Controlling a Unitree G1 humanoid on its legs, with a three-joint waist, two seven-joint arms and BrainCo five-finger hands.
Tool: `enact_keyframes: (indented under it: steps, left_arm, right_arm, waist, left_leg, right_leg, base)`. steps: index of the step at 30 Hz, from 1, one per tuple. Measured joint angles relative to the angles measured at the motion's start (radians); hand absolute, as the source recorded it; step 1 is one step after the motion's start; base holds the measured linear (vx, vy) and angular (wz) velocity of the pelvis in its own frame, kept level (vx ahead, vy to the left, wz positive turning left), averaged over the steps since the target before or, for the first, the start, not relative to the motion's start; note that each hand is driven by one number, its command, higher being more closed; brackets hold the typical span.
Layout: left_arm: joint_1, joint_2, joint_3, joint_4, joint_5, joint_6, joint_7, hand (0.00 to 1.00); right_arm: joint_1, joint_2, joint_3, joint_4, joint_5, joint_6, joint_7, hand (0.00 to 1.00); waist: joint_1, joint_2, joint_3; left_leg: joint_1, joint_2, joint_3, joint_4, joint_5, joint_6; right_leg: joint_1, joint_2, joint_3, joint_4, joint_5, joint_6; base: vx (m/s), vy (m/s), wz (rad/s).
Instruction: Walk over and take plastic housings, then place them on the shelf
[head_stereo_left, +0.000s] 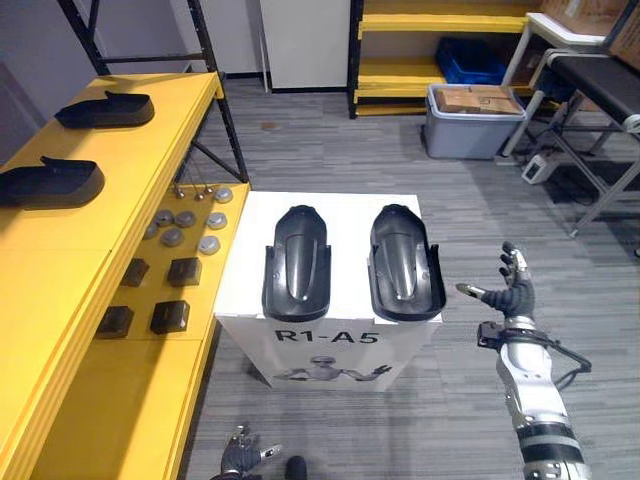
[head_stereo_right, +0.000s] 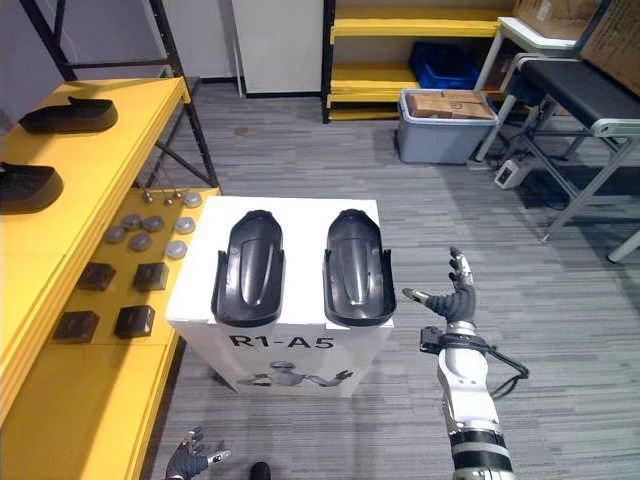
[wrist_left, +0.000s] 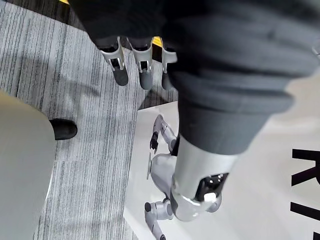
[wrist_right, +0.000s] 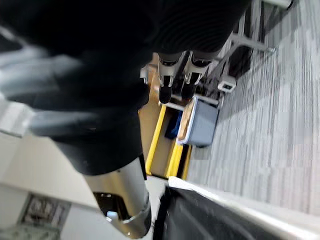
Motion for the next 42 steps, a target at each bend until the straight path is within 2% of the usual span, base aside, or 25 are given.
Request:
enact_keyframes:
  steps: [5,8,12,15,16,20,25,30,37,42]
  left_arm:
    - [-0.013,0.001,-0.021,-0.001,0.000,-0.003,0.002,0.00]
    - [-0.026,0.000,-0.022,-0.002,-0.001,-0.003,0.009,0.00]
    - [-0.036,-0.001,-0.029,-0.002,-0.002,0.000,0.033,0.00]
    - [-0.038,0.002,-0.041,-0.002,-0.006,0.002,0.044,0.00]
    - [-0.040,0.002,-0.043,-0.002,-0.009,0.002,0.044,0.00]
    - [-0.048,0.007,-0.049,0.008,-0.021,0.003,0.046,0.00]
    - [-0.057,0.010,-0.055,0.011,-0.022,0.013,0.047,0.00]
    - [-0.067,0.013,-0.056,0.030,-0.039,0.015,0.047,0.00]
    - [-0.059,0.008,-0.048,-0.016,-0.038,0.019,0.053,0.00]
    - [0.003,-0.026,-0.004,-0.277,-0.039,0.022,0.071,0.00]
  right_arm:
    - [-0.107,0.008,0.065,0.171,-0.066,0.026,-0.002,0.00]
    - [-0.177,0.027,0.062,0.259,-0.133,0.068,-0.028,0.00]
    - [-0.219,0.071,0.028,0.336,-0.178,0.118,-0.086,0.00]
    - [-0.256,0.101,-0.049,0.377,-0.185,0.126,-0.110,0.00]
    - [-0.266,0.102,-0.062,0.390,-0.185,0.126,-0.112,1.00]
    - [-0.322,0.119,-0.117,0.472,-0.088,0.123,-0.141,1.00]
    - [-0.336,0.130,-0.116,0.504,0.028,0.113,-0.143,1.00]
    - [-0.326,0.131,-0.109,0.515,0.060,0.105,-0.139,1.00]
    - [-0.209,0.173,-0.079,0.326,0.047,0.111,-0.124,1.00]
    - [-0.065,0.235,-0.105,0.085,-0.034,0.121,-0.142,1.00]
  waist:
    - [0.008,0.003,0.019]
    - [0.014,0.008,0.044]
    - [0.020,0.014,0.060]
    - [0.017,0.018,0.069]
    - [0.018,0.018,0.070]
    - [0.018,0.019,0.081]
    - [0.019,0.018,0.091]
    - [0.017,0.016,0.094]
    - [0.019,0.013,0.096]
    - [0.010,0.013,0.096]
  left_leg:
    - [-0.013,-0.003,-0.024,-0.001,0.012,0.000]
    - [-0.016,-0.003,-0.028,-0.004,0.015,-0.001]
    - [-0.021,-0.004,-0.030,-0.005,0.015,-0.001]
    - [-0.021,-0.005,-0.038,-0.005,0.015,-0.001]
    - [-0.021,-0.005,-0.039,-0.005,0.015,-0.001]
    - [-0.016,-0.005,-0.043,-0.006,0.015,-0.002]
    - [0.001,-0.002,-0.027,-0.007,0.012,-0.007]
    - [0.011,0.001,-0.014,-0.007,0.008,-0.012]
    - [0.021,0.010,-0.005,-0.006,0.007,-0.013]
    - [0.017,0.009,-0.015,-0.005,0.007,-0.013]
  right_leg:
    - [-0.003,-0.002,-0.025,0.000,0.001,-0.001]
    - [-0.004,-0.002,-0.029,-0.002,0.002,-0.003]
    - [-0.003,-0.003,-0.034,-0.006,0.002,-0.003]
    - [0.006,-0.003,-0.048,-0.015,0.002,-0.003]
    - [0.007,-0.003,-0.048,-0.016,0.002,-0.004]
    - [0.015,-0.003,-0.050,-0.019,0.002,-0.004]
    - [0.031,-0.003,-0.045,-0.022,0.002,-0.004]
    - [0.033,-0.001,-0.028,-0.023,0.002,-0.004]
    - [0.048,0.006,-0.023,-0.025,0.002,-0.004]
    - [0.044,0.003,-0.027,-0.025,0.003,-0.004]
  base:
    - [-0.03,-0.008,0.14]
    - [-0.02,-0.002,0.04]
    - [0.01,-0.005,0.02]
    - [0.02,-0.016,0.08]
    - [0.01,-0.018,0.09]
    - [-0.01,-0.007,0.02]
    - [-0.02,-0.005,-0.04]
    - [0.00,-0.011,-0.10]
    - [0.00,-0.014,-0.03]
    - [-0.02,-0.007,0.03]
